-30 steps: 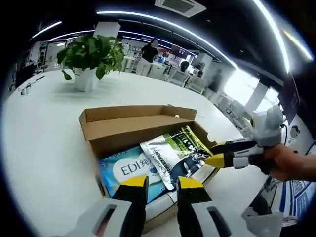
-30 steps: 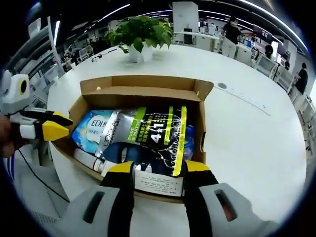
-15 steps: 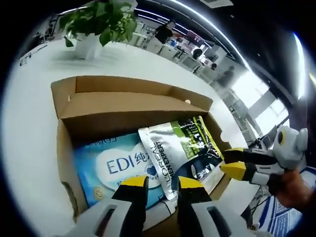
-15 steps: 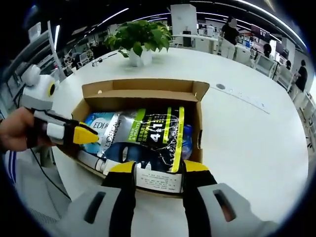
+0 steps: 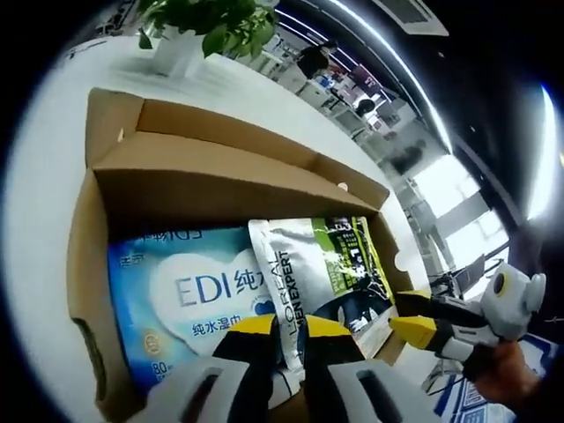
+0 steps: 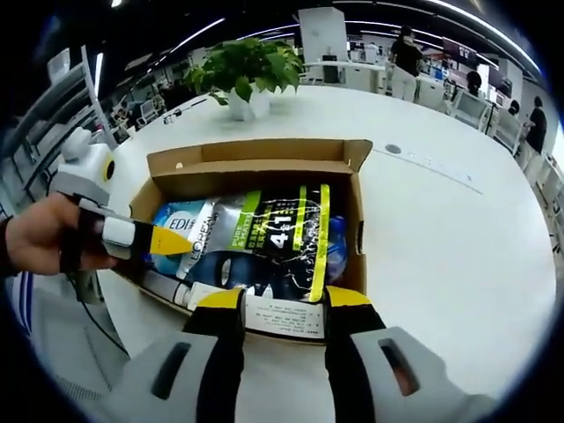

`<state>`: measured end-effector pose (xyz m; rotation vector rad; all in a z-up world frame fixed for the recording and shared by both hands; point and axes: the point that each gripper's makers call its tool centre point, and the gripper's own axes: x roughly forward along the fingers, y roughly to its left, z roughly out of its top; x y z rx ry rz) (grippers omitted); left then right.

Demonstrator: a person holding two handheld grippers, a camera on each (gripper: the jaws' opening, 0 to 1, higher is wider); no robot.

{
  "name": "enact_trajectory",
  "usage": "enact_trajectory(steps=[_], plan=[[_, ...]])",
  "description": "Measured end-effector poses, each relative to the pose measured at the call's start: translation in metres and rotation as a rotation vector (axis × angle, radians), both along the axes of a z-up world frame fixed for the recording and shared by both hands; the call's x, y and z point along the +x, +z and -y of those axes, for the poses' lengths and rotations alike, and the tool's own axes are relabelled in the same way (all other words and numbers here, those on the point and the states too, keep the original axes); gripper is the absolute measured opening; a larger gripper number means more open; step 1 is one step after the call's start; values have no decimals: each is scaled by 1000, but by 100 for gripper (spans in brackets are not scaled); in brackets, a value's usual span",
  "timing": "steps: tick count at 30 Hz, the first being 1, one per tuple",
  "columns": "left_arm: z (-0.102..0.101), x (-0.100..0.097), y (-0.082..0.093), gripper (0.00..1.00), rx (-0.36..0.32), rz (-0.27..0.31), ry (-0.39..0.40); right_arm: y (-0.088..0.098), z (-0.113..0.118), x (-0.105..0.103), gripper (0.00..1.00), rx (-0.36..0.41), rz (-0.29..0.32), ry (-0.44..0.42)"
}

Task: Operate the shoe box by opening the lid, removing the specified soft item, and placing it in the target area until the item is outside and the box remains undamaged.

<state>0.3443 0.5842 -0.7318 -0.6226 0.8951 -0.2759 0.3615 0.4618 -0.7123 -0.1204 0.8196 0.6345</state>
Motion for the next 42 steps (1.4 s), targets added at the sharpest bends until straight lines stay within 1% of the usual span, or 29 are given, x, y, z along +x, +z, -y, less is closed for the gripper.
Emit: enact_trajectory(steps=[2,3,9,14,17,19,23,24,26,27,30,31,33,37,39,42], plan=[[-3,-1,-3,3,12,-12,15,0,0,0,31,0,-1,0],[-2,0,-2,2,-18,-19,38,0,0,0,31,0,-1,1],[-5,-3,3,0,12,11,10,0,0,0,31,-1,-4,2],[-10,-7,4,0,24,4,1,-1,-3,3,33,5,-9,8],[-13,-9,4,0,58,7,-23,-3,-6,6,33,-4,-14,14],[-13,-9,4,0,58,8,-25,-5,-9,10,33,-8,-17,19],[-12,-9,4,0,43,12,-27,-10,-12,14,34,3,-49,16],[-12,-9,4,0,40,12,-30,-16,-11,13,34,20,-96,-14],[-11,-10,4,0,43,12,-37,-20,-8,13,31,41,-134,-52],[-10,-10,4,0,43,13,-45,-18,-8,17,29,55,-120,-63],[-9,-10,3,0,41,11,-56,-18,-8,19,23,87,-142,-79],[-8,-10,3,0,39,10,-59,-17,-9,19,19,99,-149,-79],[-7,-10,3,1,26,5,-61,-15,-7,19,16,111,-147,-92],[-6,-7,3,3,-10,-2,-50,-12,-4,20,5,165,-152,-128],[-6,-7,3,3,-9,-4,-49,-10,-7,19,3,219,-169,-149],[-5,-7,2,2,-2,-5,-52,-8,-10,17,0,254,-173,-153]])
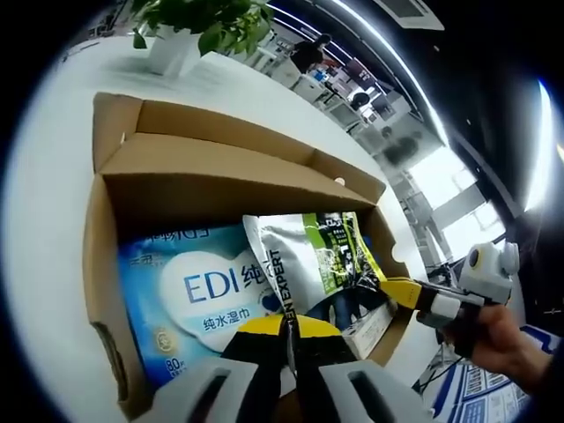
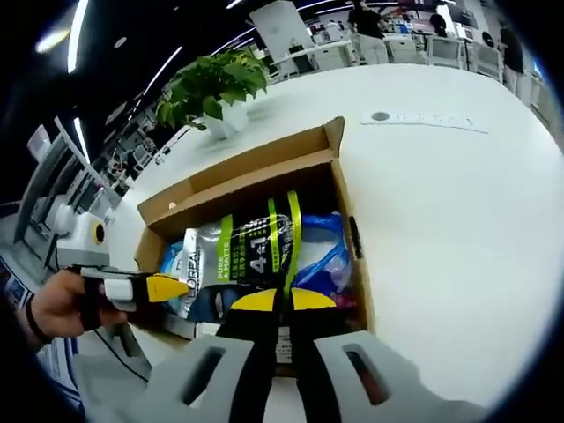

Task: Operate the shoe box by opening the lid, removing the specified soft item, and placing it in the target area until the item is outside and the box remains undamaged.

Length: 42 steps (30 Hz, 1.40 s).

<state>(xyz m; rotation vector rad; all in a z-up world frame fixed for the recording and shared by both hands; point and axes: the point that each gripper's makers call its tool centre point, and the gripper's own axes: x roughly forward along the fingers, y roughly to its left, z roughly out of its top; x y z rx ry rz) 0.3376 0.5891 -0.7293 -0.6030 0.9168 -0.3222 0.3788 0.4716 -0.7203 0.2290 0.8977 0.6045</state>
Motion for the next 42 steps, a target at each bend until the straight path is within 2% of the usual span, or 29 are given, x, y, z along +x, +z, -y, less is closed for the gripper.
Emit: enact_trajectory(steps=[1,7,15,26,33,37,42], plan=[[0,0,0,2,3,-1,-1,1,-3,-1,0,17,-2,7],[0,-1,2,0,-4,4,10,-3,-3,-3,0,-14,2,24],[-3,-3,10,0,-12,26,24,3,-4,-7,0,7,9,30],[1,-7,40,0,-14,90,31,31,0,-12,0,95,58,-8],[21,-3,62,0,-19,135,-7,46,24,-11,0,146,86,-81],[40,-1,74,0,-17,161,-46,55,42,-14,0,169,96,-118],[69,1,81,0,-8,179,-111,63,74,-17,0,207,107,-191]])
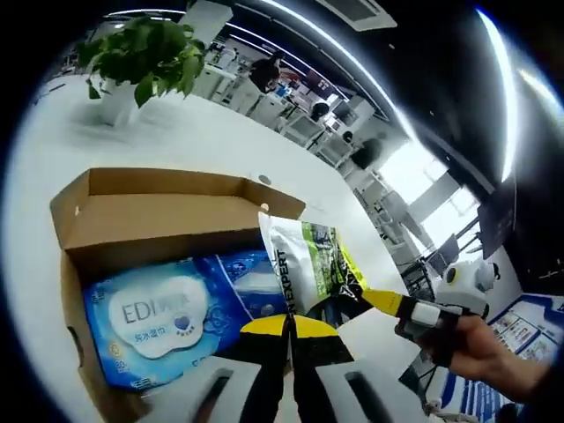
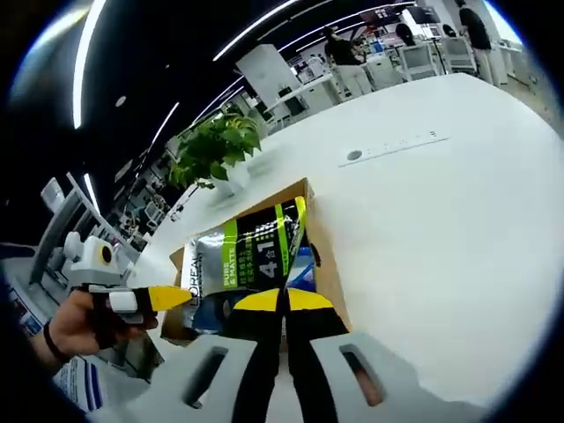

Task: Operate the shoe box by opening the lid, removing the specified soft item, and placing it in the target area until the item is outside and the box remains undamaged.

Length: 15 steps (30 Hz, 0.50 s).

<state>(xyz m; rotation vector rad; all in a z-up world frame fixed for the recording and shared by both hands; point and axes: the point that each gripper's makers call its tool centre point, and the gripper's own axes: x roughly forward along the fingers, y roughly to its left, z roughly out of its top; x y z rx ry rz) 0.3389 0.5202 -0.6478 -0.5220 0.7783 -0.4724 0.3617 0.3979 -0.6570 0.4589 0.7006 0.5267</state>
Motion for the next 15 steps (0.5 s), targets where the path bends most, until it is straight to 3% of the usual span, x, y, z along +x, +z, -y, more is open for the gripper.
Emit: enact_trajectory(steps=[7,15], plan=[[53,-6,7,0,-6,6,-97,-1,52,-15,0,5,-1,-80],[111,-13,4,0,19,6,-221,-5,111,-35,0,27,-14,-181]])
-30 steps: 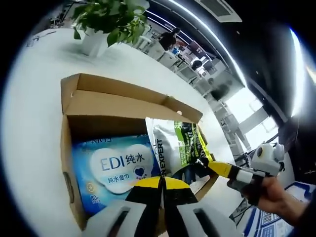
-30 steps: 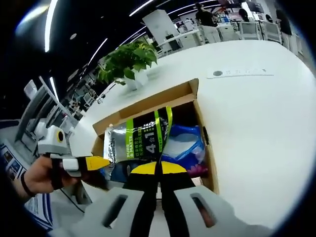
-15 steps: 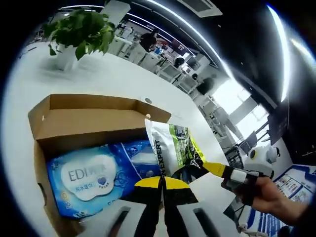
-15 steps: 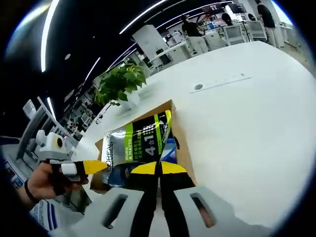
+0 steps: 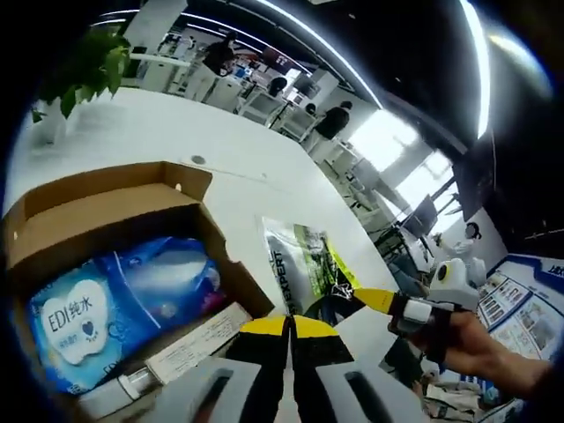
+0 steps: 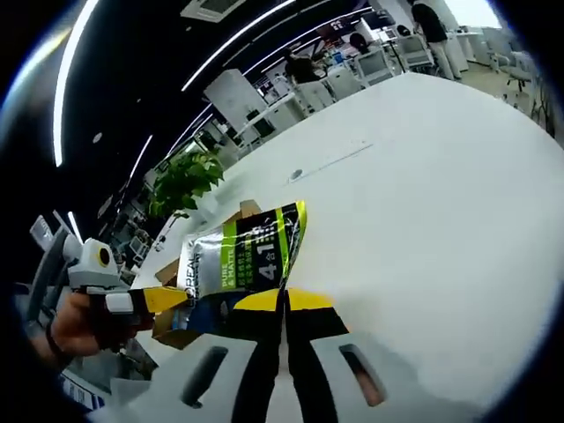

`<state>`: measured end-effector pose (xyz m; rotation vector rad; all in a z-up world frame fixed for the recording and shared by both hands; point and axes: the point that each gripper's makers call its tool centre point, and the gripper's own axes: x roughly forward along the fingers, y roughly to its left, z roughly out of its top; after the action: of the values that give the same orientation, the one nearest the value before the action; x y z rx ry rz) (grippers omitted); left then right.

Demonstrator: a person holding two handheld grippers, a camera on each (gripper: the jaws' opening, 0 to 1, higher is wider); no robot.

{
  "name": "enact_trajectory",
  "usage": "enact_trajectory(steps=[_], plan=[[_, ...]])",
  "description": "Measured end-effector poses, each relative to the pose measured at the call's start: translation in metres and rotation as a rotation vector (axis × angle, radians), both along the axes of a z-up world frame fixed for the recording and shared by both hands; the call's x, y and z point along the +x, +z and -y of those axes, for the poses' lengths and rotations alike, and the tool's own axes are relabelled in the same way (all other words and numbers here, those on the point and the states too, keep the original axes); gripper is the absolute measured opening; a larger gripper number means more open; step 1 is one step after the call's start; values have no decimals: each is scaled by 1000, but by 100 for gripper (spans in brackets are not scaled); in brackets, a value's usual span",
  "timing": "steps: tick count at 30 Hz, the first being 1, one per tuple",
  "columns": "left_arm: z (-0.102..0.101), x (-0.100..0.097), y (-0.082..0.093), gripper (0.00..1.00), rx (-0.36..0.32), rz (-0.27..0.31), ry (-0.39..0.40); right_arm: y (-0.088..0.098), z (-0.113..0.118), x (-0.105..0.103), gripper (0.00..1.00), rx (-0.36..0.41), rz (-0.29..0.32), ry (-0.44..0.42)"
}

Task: Operate the shoe box by opening the lid, removing the specified soft item, and placing it in the target area until the item is outside and the box remains undamaged.

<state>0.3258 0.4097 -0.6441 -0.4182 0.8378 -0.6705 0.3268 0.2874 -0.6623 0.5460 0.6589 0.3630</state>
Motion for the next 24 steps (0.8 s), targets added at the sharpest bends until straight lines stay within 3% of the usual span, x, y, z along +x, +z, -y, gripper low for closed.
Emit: enact_trajectory(steps=[12,24], plan=[[59,-1,-12,0,49,-9,-133,-12,58,-21,0,21,-21,-113],[102,13,-18,0,88,-5,-221,-19,98,-12,0,24,-33,-163]])
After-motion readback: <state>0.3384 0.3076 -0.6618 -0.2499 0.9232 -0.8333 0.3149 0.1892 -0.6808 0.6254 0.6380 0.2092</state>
